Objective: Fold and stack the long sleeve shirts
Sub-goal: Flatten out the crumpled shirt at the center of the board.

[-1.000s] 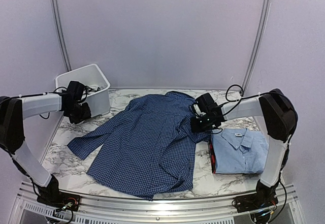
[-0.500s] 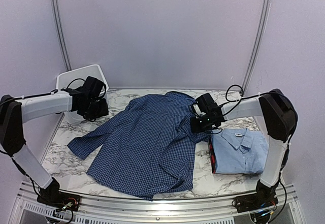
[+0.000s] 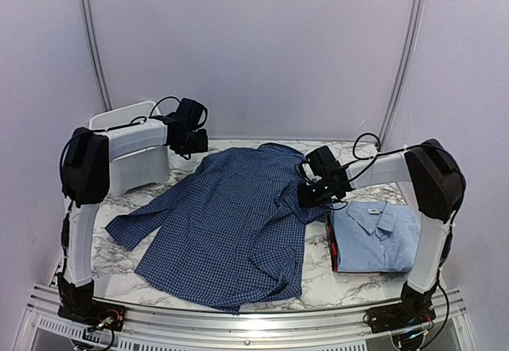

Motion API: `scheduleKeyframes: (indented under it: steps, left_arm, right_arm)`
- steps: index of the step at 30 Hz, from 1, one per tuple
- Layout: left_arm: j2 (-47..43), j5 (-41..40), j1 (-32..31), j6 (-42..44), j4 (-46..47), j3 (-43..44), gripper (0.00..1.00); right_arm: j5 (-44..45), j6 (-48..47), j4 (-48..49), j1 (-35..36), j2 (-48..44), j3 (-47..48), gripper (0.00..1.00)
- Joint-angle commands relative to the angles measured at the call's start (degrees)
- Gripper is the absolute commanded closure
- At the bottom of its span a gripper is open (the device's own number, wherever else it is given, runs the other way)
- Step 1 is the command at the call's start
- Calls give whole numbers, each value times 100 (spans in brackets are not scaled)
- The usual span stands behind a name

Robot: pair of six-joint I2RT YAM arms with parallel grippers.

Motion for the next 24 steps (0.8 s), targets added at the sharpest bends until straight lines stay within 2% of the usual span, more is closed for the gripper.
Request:
scheduleKeyframes:
  steps: [1, 5, 15, 18, 24]
  left_arm:
    - [442, -129, 276, 273, -437, 358, 53]
    - [339, -240, 558, 223, -440, 22, 53]
    - [-891, -640, 939, -111, -260, -1718, 53]
    - [-1103, -673, 982, -162, -255, -1924, 53]
    - [-1268, -185, 773, -78, -134, -1997, 53]
  right_arm:
    - [-152, 1, -29, 14, 235, 58, 100]
    - [-162, -4, -17, 17, 246, 26, 100]
    - [-210, 31, 68, 17, 313, -87, 100]
    - [-206, 16, 61, 12, 318, -104, 100]
    - [-118, 30, 26, 15, 317, -150, 100]
